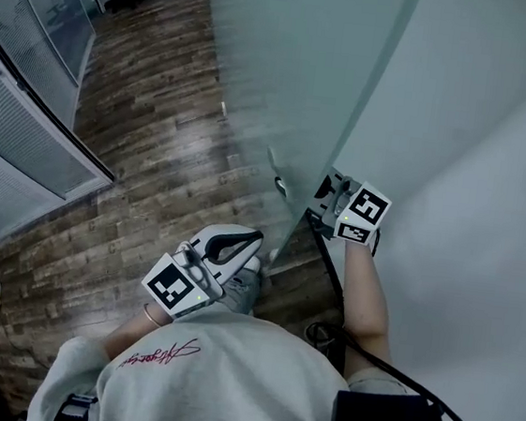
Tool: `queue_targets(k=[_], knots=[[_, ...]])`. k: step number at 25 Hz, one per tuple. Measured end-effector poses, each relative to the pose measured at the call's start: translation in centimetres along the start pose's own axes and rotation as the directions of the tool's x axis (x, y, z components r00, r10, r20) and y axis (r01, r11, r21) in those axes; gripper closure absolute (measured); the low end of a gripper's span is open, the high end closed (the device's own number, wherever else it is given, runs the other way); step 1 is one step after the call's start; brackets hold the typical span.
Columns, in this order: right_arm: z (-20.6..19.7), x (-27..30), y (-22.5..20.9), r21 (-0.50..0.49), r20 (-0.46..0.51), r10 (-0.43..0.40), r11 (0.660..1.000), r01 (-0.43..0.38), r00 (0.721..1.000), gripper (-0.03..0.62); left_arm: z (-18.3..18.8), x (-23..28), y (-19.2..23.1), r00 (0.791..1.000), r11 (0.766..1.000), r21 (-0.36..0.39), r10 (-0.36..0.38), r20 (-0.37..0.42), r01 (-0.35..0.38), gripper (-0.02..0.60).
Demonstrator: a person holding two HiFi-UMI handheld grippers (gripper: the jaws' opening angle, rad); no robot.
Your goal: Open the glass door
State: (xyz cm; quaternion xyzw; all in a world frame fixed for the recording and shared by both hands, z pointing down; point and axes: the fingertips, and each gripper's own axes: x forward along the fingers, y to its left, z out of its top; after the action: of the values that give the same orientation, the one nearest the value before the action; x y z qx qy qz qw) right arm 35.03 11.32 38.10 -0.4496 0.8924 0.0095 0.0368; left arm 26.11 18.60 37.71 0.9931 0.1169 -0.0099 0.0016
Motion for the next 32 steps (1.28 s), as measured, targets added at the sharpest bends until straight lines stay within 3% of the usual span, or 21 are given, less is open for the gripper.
queue_targets(k=[11, 17, 26, 32], knots=[[0.7, -3.2, -2.0, 0.03, -0.016, 0.03, 0.999, -0.03, 0.999, 0.497, 0.5, 3.4, 0.6, 0.99, 0.99, -0.006, -0.139, -0.015, 0.139, 0.569], [0.4, -7.2, -5.4, 0.044, -0.009, 0.062, 0.997, -0.061, 0.998, 0.497, 1.1, 8.8, 2.0, 0.984, 0.984, 0.004, -0.178, -0.012, 0.178, 0.569], [0.8, -7.9, -5.6, 0.06, -0.011, 0.092, 0.994, -0.091, 0.996, 0.497, 0.3, 9.5, 1.5, 0.955, 0.955, 0.003, -0.295, -0.037, 0.296, 0.569], [1.0, -8.8, -5.8, 0.075, -0.007, 0.112, 0.991, -0.112, 0.994, 0.497, -0.3, 9.6, 1.5, 0.947, 0.948, -0.018, -0.32, -0.044, 0.319, 0.569]])
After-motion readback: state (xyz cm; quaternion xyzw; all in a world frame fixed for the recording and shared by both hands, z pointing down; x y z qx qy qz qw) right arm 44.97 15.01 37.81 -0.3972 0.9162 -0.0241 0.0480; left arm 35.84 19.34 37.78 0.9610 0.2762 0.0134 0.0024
